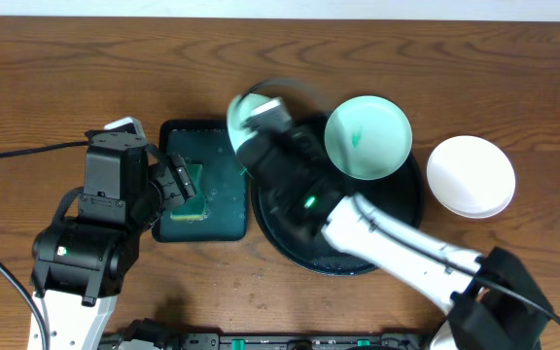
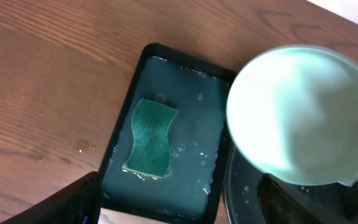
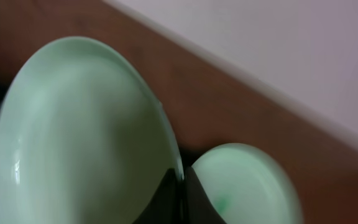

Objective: Clean dirty plates on tray and stack at the side
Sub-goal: 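Carry the pale green plate right and stack it on the white plate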

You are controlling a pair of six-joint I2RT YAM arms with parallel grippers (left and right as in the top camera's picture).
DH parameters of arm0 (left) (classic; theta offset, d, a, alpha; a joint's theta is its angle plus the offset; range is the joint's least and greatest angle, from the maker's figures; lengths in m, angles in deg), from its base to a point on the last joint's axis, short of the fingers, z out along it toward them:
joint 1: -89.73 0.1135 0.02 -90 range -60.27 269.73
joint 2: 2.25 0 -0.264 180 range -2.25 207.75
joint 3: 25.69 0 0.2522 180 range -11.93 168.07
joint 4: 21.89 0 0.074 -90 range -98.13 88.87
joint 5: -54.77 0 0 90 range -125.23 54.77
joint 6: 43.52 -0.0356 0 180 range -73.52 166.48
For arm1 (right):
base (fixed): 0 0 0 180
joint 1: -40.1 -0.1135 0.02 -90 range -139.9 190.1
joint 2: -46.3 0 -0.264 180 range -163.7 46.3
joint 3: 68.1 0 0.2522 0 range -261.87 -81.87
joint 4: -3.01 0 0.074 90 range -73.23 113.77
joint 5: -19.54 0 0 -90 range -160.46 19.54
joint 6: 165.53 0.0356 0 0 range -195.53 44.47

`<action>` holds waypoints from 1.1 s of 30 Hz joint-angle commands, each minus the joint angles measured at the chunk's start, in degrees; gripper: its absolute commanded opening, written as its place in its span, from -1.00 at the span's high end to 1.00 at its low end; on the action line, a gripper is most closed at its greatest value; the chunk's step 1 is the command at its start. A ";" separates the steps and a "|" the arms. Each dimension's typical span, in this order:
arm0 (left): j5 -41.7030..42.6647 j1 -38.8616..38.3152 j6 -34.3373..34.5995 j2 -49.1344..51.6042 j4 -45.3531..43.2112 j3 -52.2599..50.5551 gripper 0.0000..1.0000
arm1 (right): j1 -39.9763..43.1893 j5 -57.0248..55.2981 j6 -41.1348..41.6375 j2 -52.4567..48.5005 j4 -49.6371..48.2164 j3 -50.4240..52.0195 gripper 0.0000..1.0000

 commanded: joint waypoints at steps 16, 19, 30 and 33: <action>-0.07 0.24 -0.39 -0.04 0.13 1.03 -0.61 | 51.49 45.31 21.07 22.62 30.77 -0.59 0.98; -0.07 0.24 -0.39 -0.04 0.15 1.03 -0.61 | 61.31 36.13 21.05 22.03 38.29 -0.24 0.98; -0.07 0.24 -0.39 -0.04 0.13 1.03 -0.61 | 79.60 38.71 21.46 12.52 33.94 9.77 0.98; -0.07 0.24 -0.39 -0.04 0.15 1.03 -0.61 | 79.49 40.57 21.42 11.21 31.93 9.81 0.58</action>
